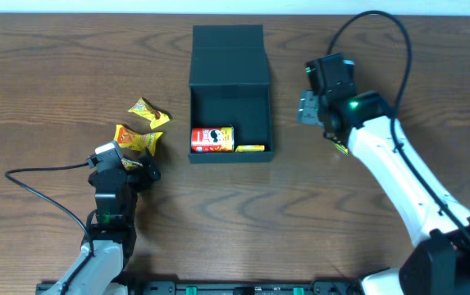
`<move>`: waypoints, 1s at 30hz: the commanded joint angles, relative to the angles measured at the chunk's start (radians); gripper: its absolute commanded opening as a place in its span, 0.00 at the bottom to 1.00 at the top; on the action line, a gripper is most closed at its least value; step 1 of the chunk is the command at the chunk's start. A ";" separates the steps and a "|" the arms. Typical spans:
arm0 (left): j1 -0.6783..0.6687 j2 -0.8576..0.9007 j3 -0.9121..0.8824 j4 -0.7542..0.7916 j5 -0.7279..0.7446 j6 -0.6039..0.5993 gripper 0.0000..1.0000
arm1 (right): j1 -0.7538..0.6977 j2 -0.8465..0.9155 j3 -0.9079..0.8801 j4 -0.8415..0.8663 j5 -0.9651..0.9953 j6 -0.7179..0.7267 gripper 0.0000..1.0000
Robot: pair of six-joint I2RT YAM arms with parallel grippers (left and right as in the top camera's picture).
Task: Pack container
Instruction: 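Grasp the green-wrapped packet with the right gripper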
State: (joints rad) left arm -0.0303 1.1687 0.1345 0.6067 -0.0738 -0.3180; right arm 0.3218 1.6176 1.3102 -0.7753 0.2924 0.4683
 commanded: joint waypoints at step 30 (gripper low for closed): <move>-0.005 -0.006 0.026 -0.012 -0.026 -0.008 0.98 | -0.314 0.294 -0.061 0.050 -0.222 0.140 0.21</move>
State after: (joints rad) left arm -0.0303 1.1687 0.1345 0.5964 -0.0830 -0.3180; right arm 0.0109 1.9179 1.2556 -0.7265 0.0856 0.6132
